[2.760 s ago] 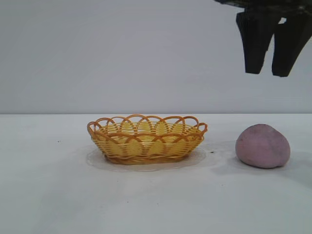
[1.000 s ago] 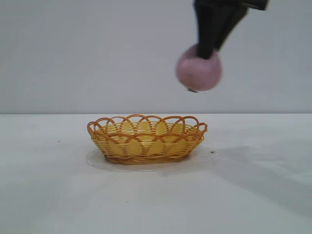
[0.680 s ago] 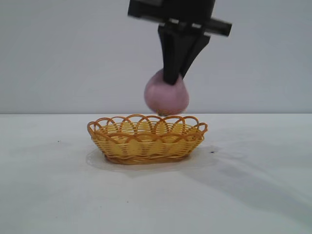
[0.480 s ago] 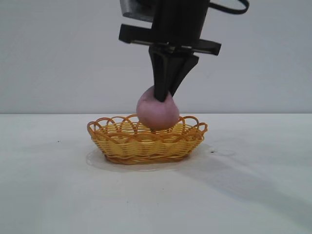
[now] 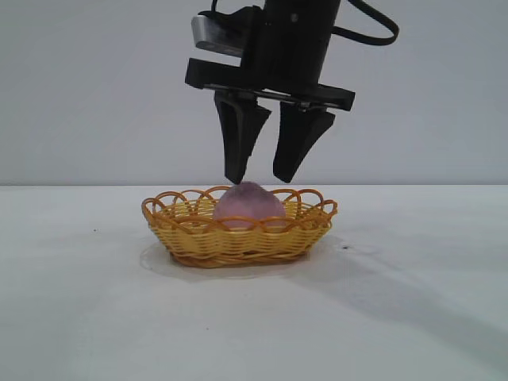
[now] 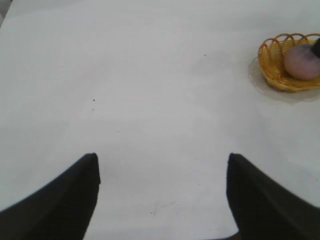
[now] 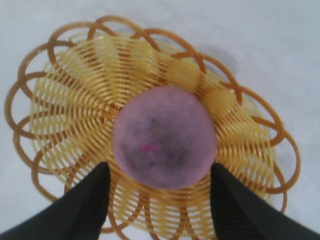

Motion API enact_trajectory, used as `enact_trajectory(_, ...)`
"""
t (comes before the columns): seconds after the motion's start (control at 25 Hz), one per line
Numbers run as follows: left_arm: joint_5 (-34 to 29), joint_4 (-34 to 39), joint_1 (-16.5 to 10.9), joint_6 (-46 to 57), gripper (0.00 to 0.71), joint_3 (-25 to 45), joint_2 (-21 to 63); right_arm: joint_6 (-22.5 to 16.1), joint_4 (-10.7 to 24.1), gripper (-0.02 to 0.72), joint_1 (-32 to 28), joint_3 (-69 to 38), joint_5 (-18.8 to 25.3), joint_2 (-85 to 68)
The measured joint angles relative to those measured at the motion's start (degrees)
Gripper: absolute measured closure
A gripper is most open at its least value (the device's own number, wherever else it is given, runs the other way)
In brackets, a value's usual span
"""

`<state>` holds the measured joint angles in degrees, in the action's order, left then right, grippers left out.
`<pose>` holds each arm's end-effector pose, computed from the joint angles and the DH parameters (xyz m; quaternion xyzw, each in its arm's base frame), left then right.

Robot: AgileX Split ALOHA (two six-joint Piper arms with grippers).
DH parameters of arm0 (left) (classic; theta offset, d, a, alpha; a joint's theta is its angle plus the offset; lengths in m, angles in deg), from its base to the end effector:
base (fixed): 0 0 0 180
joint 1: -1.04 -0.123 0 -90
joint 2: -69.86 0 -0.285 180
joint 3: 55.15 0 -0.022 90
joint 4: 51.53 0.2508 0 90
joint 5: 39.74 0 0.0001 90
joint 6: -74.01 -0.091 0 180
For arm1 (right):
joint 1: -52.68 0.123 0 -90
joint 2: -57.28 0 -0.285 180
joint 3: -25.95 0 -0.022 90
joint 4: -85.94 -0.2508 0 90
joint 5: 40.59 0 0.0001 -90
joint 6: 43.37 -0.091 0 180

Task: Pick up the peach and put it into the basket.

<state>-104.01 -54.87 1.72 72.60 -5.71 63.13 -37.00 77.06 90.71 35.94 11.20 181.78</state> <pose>-0.0087 -0.0047 0.2682 0.0179 0.8674 -0.0259 0.4966 0.3245 0.2678 0.1862 -0.3367 0.9317 0.0960 0.0964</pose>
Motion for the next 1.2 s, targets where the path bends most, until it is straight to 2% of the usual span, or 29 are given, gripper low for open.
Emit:
enact_trajectory(0.04, 0.0, 0.0, 0.0, 0.0, 0.243, 0.0, 0.0, 0.0, 0.0, 0.283, -0.1, 0.5, 0.9, 0.0)
enact_trajectory(0.28, 0.0, 0.0, 0.0, 0.0, 0.243, 0.0, 0.0, -0.4, 0.2, 0.297, -4.1, 1.4, 3.1, -2.9)
enact_trajectory(0.56, 0.0, 0.0, 0.0, 0.0, 0.243, 0.0, 0.0, -2.2, 2.5, 0.297, -14.7, 1.9, 6.6, -5.6)
enact_trajectory(0.96, 0.0, 0.0, 0.0, 0.0, 0.243, 0.0, 0.0, -2.5, 5.4, 0.297, -29.3, 1.9, 10.4, -7.0)
enact_trajectory(1.2, 0.0, 0.0, 0.0, 0.0, 0.243, 0.0, 0.0, -2.5, 5.9, 0.297, -33.6, 1.9, 13.9, -8.1)
